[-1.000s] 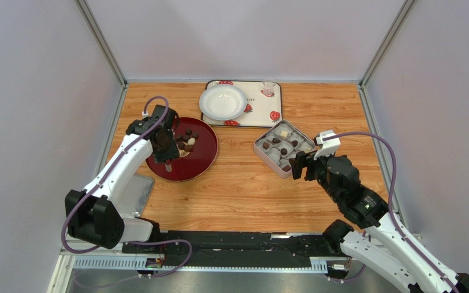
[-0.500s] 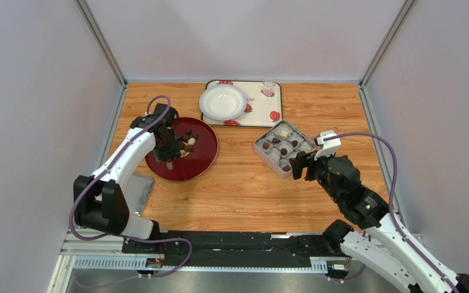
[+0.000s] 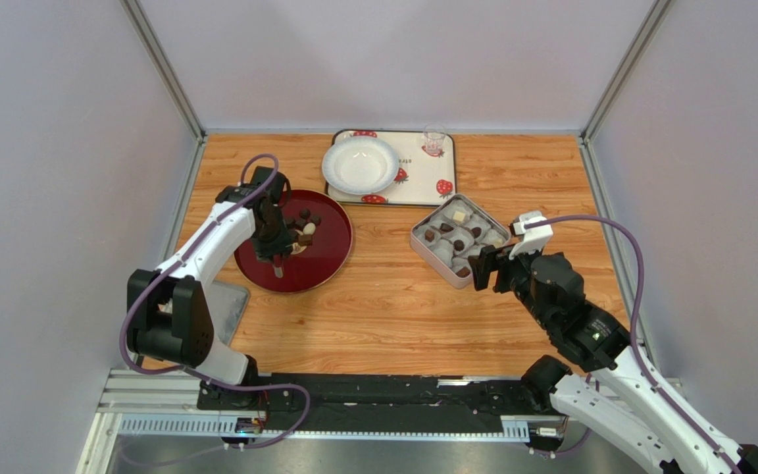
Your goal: Pack the chocolate
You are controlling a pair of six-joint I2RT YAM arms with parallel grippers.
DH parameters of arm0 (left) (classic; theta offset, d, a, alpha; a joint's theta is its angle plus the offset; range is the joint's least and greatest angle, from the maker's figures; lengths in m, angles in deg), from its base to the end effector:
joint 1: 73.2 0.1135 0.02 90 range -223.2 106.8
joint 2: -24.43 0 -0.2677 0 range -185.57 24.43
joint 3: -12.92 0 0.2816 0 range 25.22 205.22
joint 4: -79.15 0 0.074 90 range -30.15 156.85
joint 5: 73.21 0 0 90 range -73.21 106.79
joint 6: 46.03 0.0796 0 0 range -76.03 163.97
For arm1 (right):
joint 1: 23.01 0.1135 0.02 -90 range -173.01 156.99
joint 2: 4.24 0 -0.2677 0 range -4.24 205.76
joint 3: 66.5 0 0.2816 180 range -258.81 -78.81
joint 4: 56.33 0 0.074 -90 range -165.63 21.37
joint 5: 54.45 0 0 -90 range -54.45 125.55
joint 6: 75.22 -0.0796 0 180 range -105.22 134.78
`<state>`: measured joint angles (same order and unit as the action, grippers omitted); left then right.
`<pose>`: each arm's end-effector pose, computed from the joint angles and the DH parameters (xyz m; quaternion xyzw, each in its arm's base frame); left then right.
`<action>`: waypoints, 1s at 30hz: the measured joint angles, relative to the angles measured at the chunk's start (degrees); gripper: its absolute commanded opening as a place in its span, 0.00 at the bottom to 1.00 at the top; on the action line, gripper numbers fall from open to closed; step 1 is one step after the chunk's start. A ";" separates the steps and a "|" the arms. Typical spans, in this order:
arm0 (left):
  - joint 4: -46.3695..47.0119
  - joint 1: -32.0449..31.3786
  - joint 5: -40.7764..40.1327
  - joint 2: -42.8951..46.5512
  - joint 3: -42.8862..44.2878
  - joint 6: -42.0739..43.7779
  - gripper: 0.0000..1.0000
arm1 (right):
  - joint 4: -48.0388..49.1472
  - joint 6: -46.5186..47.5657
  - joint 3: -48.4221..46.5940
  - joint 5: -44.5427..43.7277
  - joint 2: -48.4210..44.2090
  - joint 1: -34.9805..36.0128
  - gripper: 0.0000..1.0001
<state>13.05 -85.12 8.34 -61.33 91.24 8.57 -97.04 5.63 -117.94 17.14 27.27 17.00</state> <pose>0.3182 -0.0552 0.1975 -0.2112 0.9642 0.0095 0.1600 0.1665 0.1070 0.2964 -0.1286 0.8073 0.1135 0.5646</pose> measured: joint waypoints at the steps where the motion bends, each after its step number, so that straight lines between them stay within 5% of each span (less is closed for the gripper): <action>1: 0.00 0.00 0.11 0.00 0.00 -0.02 0.32 | 0.00 0.00 0.00 0.00 -0.02 0.00 0.77; 19: -4.70 -0.22 4.70 7.87 1.38 1.01 0.28 | 0.02 0.00 0.00 0.15 -0.94 0.11 0.77; 30: -4.79 -10.43 7.19 7.32 10.99 3.30 0.28 | 0.04 0.00 0.00 0.39 -2.05 0.48 0.76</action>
<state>8.26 -95.54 15.53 -54.00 102.24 11.87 -96.99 5.63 -117.94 17.53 25.21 17.48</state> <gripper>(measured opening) 0.332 0.765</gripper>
